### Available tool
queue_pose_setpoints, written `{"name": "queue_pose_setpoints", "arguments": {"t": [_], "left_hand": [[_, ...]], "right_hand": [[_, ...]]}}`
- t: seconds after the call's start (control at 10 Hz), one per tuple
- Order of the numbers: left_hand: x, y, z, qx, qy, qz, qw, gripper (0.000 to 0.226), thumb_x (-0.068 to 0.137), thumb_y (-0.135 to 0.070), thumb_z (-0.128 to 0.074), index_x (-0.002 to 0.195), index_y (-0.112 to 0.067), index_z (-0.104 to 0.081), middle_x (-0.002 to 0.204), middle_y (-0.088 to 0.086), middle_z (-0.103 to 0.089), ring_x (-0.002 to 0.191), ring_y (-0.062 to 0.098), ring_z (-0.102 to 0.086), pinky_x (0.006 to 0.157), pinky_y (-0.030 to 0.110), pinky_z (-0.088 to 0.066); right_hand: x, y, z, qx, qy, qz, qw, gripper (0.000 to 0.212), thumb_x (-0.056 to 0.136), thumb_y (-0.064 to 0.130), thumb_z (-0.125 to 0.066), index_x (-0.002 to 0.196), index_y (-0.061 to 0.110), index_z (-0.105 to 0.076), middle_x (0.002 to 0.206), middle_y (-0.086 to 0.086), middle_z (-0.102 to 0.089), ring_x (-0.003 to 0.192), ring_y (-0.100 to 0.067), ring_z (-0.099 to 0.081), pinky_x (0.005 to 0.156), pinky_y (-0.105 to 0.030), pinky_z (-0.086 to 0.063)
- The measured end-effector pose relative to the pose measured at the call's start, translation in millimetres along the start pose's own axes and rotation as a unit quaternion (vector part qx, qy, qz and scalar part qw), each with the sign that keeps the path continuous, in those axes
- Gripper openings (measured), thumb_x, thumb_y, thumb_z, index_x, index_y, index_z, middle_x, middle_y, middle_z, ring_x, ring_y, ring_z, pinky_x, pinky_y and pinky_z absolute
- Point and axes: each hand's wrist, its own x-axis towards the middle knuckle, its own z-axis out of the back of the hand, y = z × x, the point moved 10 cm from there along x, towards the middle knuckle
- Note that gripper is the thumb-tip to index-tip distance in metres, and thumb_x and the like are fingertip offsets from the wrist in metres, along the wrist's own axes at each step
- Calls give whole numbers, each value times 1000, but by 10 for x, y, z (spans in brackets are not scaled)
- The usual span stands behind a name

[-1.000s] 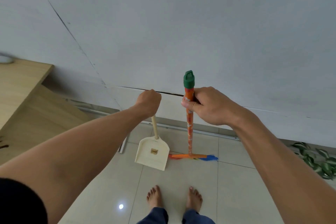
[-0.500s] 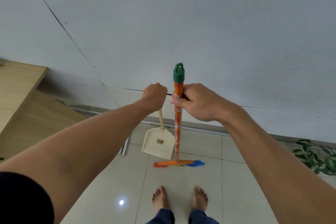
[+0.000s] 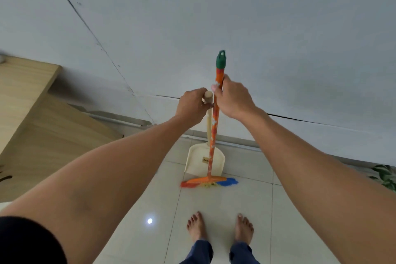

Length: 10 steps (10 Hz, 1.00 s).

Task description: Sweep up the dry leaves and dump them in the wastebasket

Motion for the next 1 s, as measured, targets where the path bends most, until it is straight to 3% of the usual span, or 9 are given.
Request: {"name": "queue_pose_setpoints", "arguments": {"t": [0.4, 0.6, 0.7, 0.8, 1.0], "left_hand": [[222, -33, 156, 46, -27, -15, 998, 19, 89, -25, -65, 100, -10, -60, 95, 6, -67, 76, 18, -55, 63, 27, -37], [241, -44, 115, 39, -22, -15, 999, 19, 90, -25, -64, 102, -12, -60, 94, 4, -67, 78, 20, -57, 63, 30, -40], [201, -28, 88, 39, -25, -15, 999, 19, 92, -26, -61, 106, -13, -59, 101, 2, -68, 87, 23, -62, 68, 33, -48], [141, -27, 82, 49, -20, -10, 999, 26, 92, -29, -60, 114, -14, -57, 111, 1, -67, 95, 23, -62, 75, 33, -49], [36, 10, 56, 73, 14, 11, 997, 53, 87, -28, -67, 134, -15, -45, 124, 3, -61, 109, 23, -59, 84, 33, -48]], "right_hand": [[266, -132, -20, -1, -56, -74, 996, 32, 105, 37, -37, 117, 11, -51, 92, 0, -57, 81, -21, -62, 69, -32, -48], [306, -161, 43, -2, -69, -84, 994, 33, 105, 35, -36, 121, 10, -51, 102, -4, -61, 82, -19, -53, 70, -31, -41], [314, -133, 30, 0, -78, -84, 993, 35, 105, 36, -36, 123, 10, -51, 107, -3, -62, 88, -20, -59, 72, -29, -43], [278, -142, 53, -6, -94, -95, 991, 33, 104, 38, -37, 121, 12, -49, 107, -2, -63, 85, -17, -58, 69, -28, -43], [116, -202, 89, -8, -87, -117, 989, 37, 97, 39, -54, 122, 12, -45, 109, -7, -65, 94, -28, -66, 71, -34, -48]]}}
